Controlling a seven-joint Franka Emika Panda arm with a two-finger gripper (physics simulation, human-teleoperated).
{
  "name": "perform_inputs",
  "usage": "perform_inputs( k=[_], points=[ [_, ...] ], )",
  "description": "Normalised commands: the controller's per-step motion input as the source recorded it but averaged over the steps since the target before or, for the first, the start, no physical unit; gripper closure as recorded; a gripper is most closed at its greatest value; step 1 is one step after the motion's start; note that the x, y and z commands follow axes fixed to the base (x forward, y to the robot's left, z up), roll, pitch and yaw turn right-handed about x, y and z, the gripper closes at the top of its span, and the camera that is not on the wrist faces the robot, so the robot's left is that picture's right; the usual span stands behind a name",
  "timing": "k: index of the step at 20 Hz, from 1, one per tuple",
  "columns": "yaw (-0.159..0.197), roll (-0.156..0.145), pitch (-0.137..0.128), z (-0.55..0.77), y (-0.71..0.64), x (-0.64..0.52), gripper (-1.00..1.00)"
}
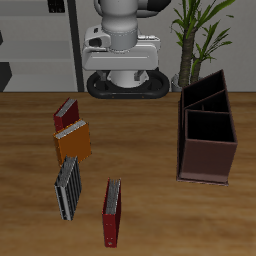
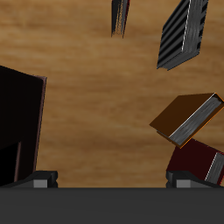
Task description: Place the right red book into the left desk caddy's front compartment
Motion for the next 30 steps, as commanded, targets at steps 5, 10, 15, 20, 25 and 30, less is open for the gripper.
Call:
perform_inputs(
  k=[5,10,15,20,25,30],
  points=[
    [-0.052,-0.023,0.011,0.01,-0.41,-0.09,-1.00],
    [-0.057,-0.034,0.015,0.02,-0.69,-0.10,-1.00],
    [-0.007,-0.050,-0.044,-0.01,-0.51,-0.26,-1.00],
    [0.062,0.046,-0.038,-0.08,-0.19,-0.21,-1.00],
    [0.038,-0.013,-0.020,-0.08,-0.52,-0.31,-1.00],
    [-0.019,-0.050,-0.045,-0.05,-0.32,-0.19,-1.00]
  ],
)
